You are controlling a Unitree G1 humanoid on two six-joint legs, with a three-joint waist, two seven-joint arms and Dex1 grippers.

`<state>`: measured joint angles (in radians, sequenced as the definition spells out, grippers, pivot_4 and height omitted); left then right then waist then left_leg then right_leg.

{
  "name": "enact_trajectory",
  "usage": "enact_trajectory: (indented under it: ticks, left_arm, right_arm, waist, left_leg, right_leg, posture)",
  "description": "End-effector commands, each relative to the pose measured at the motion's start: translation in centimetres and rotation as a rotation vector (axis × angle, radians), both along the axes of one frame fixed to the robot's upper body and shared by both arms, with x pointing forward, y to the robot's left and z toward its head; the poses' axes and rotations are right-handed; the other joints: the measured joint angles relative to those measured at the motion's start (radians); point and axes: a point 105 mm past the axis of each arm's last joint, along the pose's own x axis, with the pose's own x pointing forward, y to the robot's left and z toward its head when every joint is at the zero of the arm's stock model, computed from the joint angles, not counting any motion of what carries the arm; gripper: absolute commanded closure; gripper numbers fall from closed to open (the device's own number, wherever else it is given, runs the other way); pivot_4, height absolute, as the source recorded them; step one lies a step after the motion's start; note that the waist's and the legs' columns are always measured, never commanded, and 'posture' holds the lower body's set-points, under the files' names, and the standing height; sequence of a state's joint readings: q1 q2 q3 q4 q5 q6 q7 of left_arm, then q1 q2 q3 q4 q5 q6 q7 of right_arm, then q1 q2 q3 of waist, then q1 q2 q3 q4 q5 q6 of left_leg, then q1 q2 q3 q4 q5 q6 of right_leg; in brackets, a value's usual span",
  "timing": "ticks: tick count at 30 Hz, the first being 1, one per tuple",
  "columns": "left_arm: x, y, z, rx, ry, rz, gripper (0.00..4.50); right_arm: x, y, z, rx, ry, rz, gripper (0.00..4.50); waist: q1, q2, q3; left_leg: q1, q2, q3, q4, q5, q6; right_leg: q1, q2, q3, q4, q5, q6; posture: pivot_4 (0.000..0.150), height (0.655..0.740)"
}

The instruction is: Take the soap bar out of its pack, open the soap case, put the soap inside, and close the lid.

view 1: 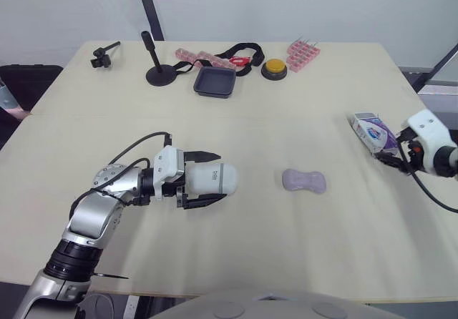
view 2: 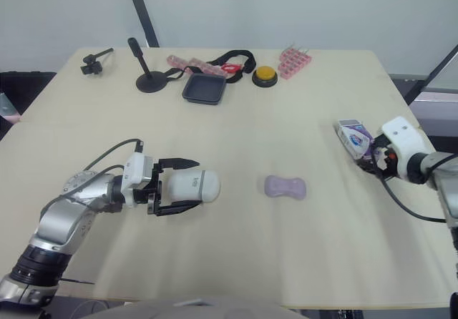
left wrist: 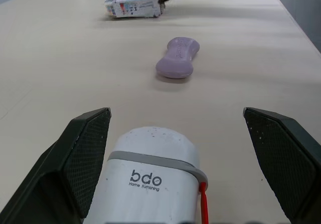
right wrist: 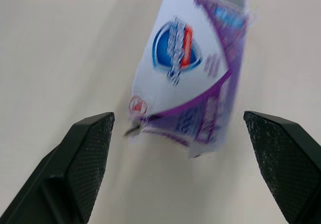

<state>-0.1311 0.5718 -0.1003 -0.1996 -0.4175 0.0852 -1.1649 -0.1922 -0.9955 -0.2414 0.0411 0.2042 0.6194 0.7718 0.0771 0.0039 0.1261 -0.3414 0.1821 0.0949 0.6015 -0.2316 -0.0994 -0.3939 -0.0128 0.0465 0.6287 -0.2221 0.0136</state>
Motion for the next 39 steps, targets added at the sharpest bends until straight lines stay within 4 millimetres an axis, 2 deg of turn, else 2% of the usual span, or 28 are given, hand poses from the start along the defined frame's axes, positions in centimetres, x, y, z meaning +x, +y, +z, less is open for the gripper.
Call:
enact_trajectory:
  ticks: [1,3,5,7,8,9,12,14,17,19,21,24,28,32,39]
  left_arm:
    - [0.1,0.5,0.2,0.016,-0.018,0.007,0.0]
    - [0.1,0.8,0.1,0.024,-0.015,0.014,0.0]
    - [0.1,0.9,0.1,0.025,-0.013,0.021,0.0]
    - [0.3,1.3,0.2,0.025,-0.012,0.033,0.0]
    - [0.5,1.4,0.3,0.019,-0.014,0.047,0.0]
    - [0.7,1.6,0.3,0.015,-0.015,0.056,0.0]
    - [2.2,2.2,1.2,-0.035,-0.044,0.142,0.0]
    - [2.6,2.7,1.5,-0.057,-0.03,0.17,0.0]
    - [2.2,3.7,1.4,-0.024,-0.013,0.158,0.0]
    - [2.1,4.3,1.3,0.01,-0.029,0.158,0.0]
    - [1.8,4.6,1.5,0.025,-0.038,0.151,0.0]
    - [1.3,4.9,1.4,0.058,-0.031,0.134,0.0]
    - [0.9,5.2,1.0,0.1,-0.003,0.119,0.0]
    - [0.4,5.3,0.2,0.183,0.013,0.076,0.0]
    - [1.0,4.9,-1.6,0.268,0.073,0.037,0.0]
  right_arm:
    - [0.2,-1.1,4.6,-0.116,-0.144,0.006,0.04]
    - [0.1,-1.0,5.6,-0.169,-0.161,0.037,0.04]
    - [0.1,0.2,6.4,-0.154,-0.186,0.103,0.04]
    - [-0.3,3.3,6.9,-0.087,-0.224,0.249,0.04]
    - [-0.8,5.8,6.5,-0.025,-0.226,0.365,0.04]
    - [-1.3,7.4,6.3,0.016,-0.226,0.442,0.04]
    - [-1.1,10.7,2.6,0.037,-0.164,0.583,0.04]
    - [-2.0,13.4,1.6,0.105,-0.166,0.741,0.04]
    - [-4.5,17.3,3.3,0.299,-0.244,0.98,0.04]
    - [-6.3,18.8,4.1,0.403,-0.218,1.084,0.04]
    - [-7.2,19.6,4.1,0.439,-0.182,1.138,0.04]
    - [-7.9,20.3,3.0,0.436,-0.143,1.179,0.04]
    - [-7.8,21.2,1.7,0.429,-0.131,1.177,0.04]
    - [-7.3,21.2,1.0,0.409,-0.124,1.157,0.04]
    - [-7.0,21.3,0.4,0.379,-0.125,1.155,0.04]
  waist:
    - [-0.001,0.0,0.0]
    - [-0.004,0.0,0.0]
    - [-0.006,0.0,0.0]
    - [-0.009,0.0,0.0]
    - [-0.011,0.0,0.0]
    - [-0.012,0.0,0.0]
    - [-0.013,0.0,0.0]
    - [-0.012,-0.001,0.0]
    - [-0.013,0.0,0.0]
    - [-0.016,0.0,0.0]
    - [-0.016,-0.001,0.0]
    - [-0.016,-0.001,-0.001]
    - [-0.02,-0.001,-0.001]
    - [-0.025,-0.001,-0.001]
    - [-0.024,-0.001,-0.001]
  left_leg:
    - [0.0,0.0,0.0,0.0,0.0,0.0]
    - [0.0,0.0,0.0,-0.001,0.0,0.0]
    - [0.001,0.0,0.0,-0.001,0.0,0.0]
    - [0.001,0.0,0.0,-0.001,0.0,0.0]
    - [0.001,0.0,0.0,-0.001,0.0,0.0]
    - [0.001,0.001,0.0,-0.002,0.0,0.001]
    - [0.001,0.003,0.0,-0.002,-0.001,0.002]
    - [0.001,0.002,0.0,-0.001,-0.001,0.002]
    - [0.0,0.001,0.0,-0.002,-0.003,0.005]
    - [-0.002,0.001,0.0,-0.002,-0.003,0.005]
    - [-0.002,0.001,0.0,-0.003,-0.002,0.005]
    - [-0.002,0.002,0.0,-0.003,-0.002,0.005]
    - [-0.001,0.001,0.0,-0.003,-0.002,0.005]
    - [-0.001,0.001,0.0,-0.003,0.0,0.001]
    - [-0.001,0.001,0.0,-0.003,0.0,0.0]
  right_leg:
    - [0.0,0.0,0.0,0.0,0.0,0.0]
    - [0.001,0.0,0.0,-0.001,0.0,0.0]
    - [0.001,0.001,0.0,-0.002,0.0,0.0]
    - [0.001,0.001,0.0,-0.002,0.0,0.0]
    - [0.001,0.001,0.0,-0.002,0.0,0.0]
    - [0.001,0.001,0.0,-0.002,0.0,0.0]
    - [0.001,0.002,-0.001,-0.001,0.0,0.0]
    - [0.001,0.001,-0.002,-0.001,0.0,0.0]
    - [-0.001,0.0,-0.001,-0.001,0.0,0.0]
    - [-0.003,0.0,-0.001,-0.001,0.0,0.0]
    - [-0.002,0.001,-0.002,-0.001,0.0,0.0]
    - [-0.002,0.0,-0.002,-0.002,0.0,0.0]
    - [-0.001,0.0,-0.002,-0.002,0.0,0.0]
    - [-0.001,0.0,-0.002,-0.002,0.0,0.0]
    - [-0.001,0.0,-0.002,-0.002,0.0,0.0]
  posture:
    - [0.15,0.74]
    - [0.15,0.74]
    - [0.15,0.74]
    - [0.15,0.74]
    - [0.15,0.74]
    - [0.15,0.74]
    - [0.15,0.74]
    - [0.15,0.74]
    - [0.15,0.74]
    - [0.15,0.74]
    - [0.15,0.74]
    - [0.15,0.74]
    - [0.15,0.74]
    - [0.15,0.74]
    - [0.15,0.74]
